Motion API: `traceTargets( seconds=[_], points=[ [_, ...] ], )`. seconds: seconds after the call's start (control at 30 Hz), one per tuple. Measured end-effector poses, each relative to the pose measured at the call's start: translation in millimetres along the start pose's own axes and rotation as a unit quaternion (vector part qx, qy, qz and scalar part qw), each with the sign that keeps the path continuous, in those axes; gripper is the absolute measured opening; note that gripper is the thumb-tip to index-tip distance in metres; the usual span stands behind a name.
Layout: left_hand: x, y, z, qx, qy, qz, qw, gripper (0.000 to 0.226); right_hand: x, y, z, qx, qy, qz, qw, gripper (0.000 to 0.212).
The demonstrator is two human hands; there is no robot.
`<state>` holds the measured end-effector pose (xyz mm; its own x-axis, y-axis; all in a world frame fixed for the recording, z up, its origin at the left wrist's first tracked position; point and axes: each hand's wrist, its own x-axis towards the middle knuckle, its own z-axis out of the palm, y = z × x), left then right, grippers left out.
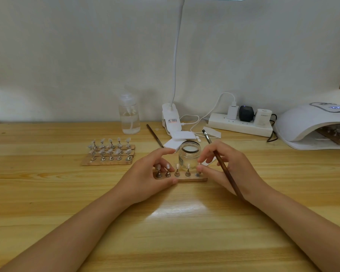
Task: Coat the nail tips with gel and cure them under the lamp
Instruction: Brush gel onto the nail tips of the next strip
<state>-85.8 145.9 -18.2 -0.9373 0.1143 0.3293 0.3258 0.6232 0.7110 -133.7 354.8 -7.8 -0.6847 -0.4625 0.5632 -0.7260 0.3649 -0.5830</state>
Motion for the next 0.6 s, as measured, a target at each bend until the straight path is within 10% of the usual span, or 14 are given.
traceTargets(
  seconds=[0.6],
  points=[
    [0.0,1.8,-1.8,-0.003,0.005,0.006,1.000,0.053,3.9,0.5,-17.1,-0.113,0.103,-0.005,0.988,0.048]
  ],
)
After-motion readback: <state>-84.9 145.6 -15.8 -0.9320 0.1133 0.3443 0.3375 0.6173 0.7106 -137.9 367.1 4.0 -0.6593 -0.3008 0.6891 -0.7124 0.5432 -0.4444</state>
